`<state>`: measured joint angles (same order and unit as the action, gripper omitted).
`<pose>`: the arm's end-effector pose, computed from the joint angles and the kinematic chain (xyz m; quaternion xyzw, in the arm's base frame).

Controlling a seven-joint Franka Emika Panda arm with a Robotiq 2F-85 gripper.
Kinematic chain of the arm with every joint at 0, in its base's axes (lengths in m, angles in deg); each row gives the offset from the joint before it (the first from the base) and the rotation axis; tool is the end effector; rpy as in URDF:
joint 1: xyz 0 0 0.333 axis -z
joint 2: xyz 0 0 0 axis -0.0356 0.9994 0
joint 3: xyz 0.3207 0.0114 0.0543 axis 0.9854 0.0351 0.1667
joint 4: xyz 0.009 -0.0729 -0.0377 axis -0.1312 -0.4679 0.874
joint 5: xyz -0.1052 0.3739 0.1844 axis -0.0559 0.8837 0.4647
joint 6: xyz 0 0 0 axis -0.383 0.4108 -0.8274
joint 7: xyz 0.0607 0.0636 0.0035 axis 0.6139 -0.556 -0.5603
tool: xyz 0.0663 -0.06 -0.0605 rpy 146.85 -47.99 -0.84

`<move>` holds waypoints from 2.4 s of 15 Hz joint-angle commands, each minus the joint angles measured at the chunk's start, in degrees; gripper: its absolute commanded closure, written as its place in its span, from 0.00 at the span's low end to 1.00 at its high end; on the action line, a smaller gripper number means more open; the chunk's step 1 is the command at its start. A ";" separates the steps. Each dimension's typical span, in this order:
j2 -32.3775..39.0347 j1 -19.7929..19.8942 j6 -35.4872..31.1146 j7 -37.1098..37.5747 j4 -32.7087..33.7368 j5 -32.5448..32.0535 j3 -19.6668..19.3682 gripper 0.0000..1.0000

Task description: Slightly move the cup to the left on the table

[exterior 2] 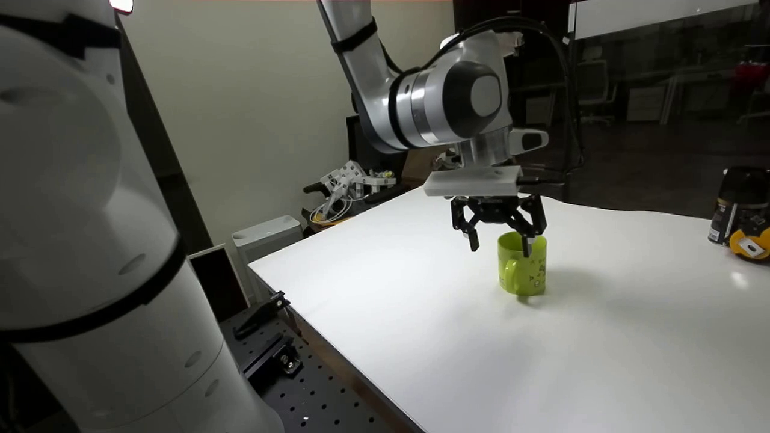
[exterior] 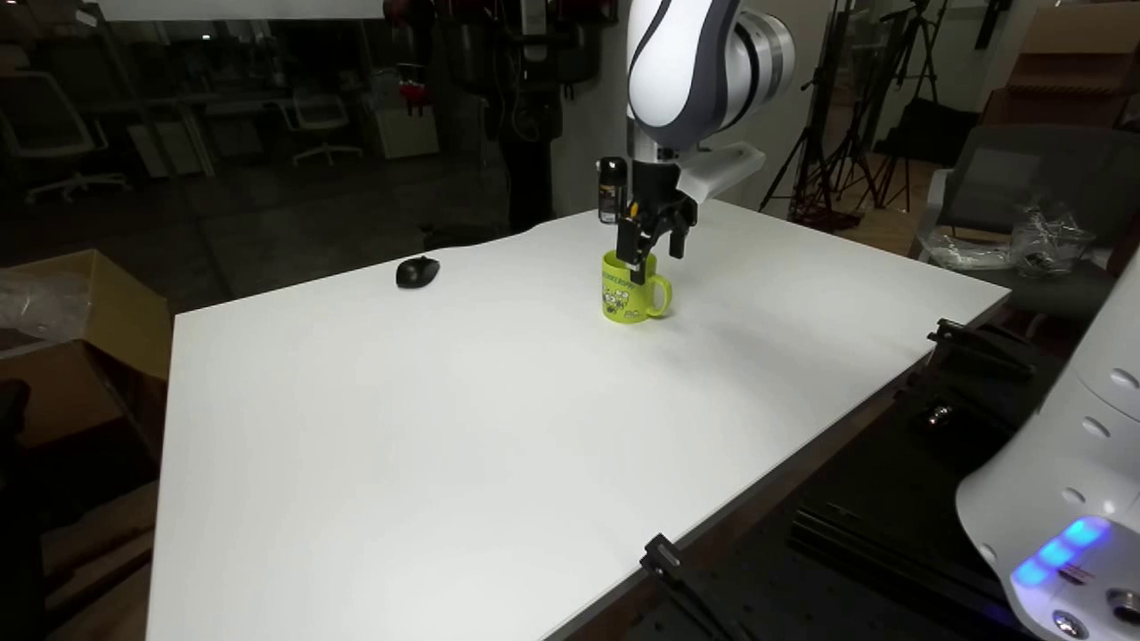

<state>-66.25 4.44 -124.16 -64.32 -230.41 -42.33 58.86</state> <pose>0.4903 -0.0419 0.1689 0.9952 0.0779 0.0368 0.0469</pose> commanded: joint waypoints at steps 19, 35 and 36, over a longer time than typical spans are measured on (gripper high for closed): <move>-3.15 6.58 -7.22 -5.84 -8.23 14.06 0.68 0.40; -0.13 16.09 -12.32 -28.37 -5.87 10.74 10.47 1.00; -0.48 16.28 -12.42 -28.47 -5.81 10.83 10.72 1.00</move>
<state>-66.45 18.96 -136.47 -91.73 -237.39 -30.44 67.97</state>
